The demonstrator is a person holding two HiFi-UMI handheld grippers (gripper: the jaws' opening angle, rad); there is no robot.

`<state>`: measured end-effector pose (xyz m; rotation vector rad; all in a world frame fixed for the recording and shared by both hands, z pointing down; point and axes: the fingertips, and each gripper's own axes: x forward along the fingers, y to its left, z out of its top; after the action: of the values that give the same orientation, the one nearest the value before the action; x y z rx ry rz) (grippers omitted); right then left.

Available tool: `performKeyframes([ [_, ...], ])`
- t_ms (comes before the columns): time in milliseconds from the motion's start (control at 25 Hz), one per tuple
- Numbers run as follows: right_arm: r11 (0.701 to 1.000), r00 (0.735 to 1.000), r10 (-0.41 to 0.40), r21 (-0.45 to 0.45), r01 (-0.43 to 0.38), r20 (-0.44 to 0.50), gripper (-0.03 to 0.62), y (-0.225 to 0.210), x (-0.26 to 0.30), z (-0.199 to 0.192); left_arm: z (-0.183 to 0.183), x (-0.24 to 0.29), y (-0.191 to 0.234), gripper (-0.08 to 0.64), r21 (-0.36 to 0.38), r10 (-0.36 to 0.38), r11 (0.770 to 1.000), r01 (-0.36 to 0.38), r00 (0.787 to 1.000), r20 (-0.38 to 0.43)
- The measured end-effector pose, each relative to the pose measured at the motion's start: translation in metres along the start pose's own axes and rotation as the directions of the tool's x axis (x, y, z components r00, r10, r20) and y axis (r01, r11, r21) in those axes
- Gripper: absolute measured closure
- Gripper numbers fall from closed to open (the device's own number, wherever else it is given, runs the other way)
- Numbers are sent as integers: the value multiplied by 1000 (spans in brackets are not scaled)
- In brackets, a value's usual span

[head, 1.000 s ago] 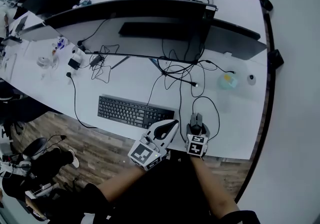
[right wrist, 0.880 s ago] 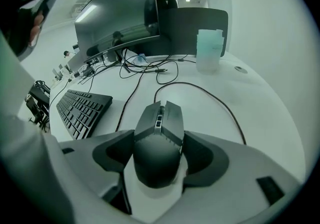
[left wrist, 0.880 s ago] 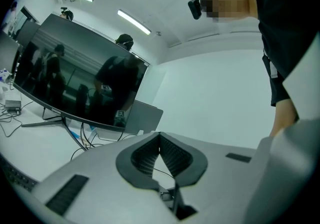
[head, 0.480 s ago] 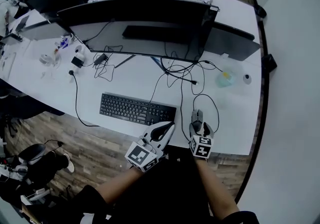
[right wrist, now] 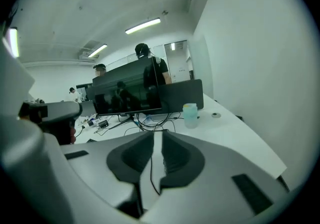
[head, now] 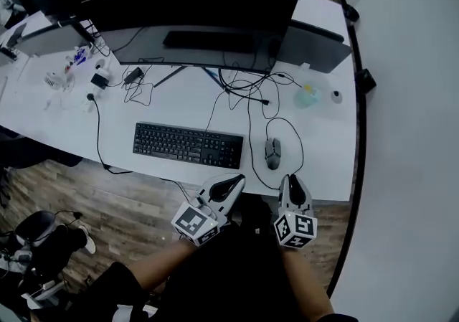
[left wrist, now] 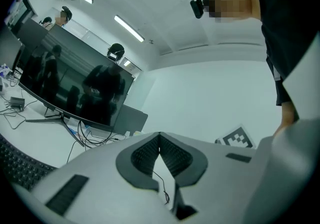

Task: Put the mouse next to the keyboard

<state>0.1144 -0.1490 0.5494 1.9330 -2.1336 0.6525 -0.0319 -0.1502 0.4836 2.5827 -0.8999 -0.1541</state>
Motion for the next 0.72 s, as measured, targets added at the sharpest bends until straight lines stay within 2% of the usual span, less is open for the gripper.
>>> performKeyframes([
  [40,1000,1000,9,-1,-9,14,554,3,-11,2,0,-5,-5,557,1,5,1000,-5,1000,5],
  [120,998,998,60,4,-60,36,566,13,-31,7,1,-14,-16,557,0,17,1000,-17,1000,18],
  [400,969,964,245,-64,-239,104,569,37,-100,28,-5,-35,-83,557,40,49,998,-51,997,52],
  [600,947,942,310,-132,-294,127,569,39,-160,18,-21,-56,-138,557,63,112,991,-117,991,77],
  [720,939,929,334,-139,-314,160,569,35,-196,6,-35,-68,-172,557,131,154,978,-162,986,68],
])
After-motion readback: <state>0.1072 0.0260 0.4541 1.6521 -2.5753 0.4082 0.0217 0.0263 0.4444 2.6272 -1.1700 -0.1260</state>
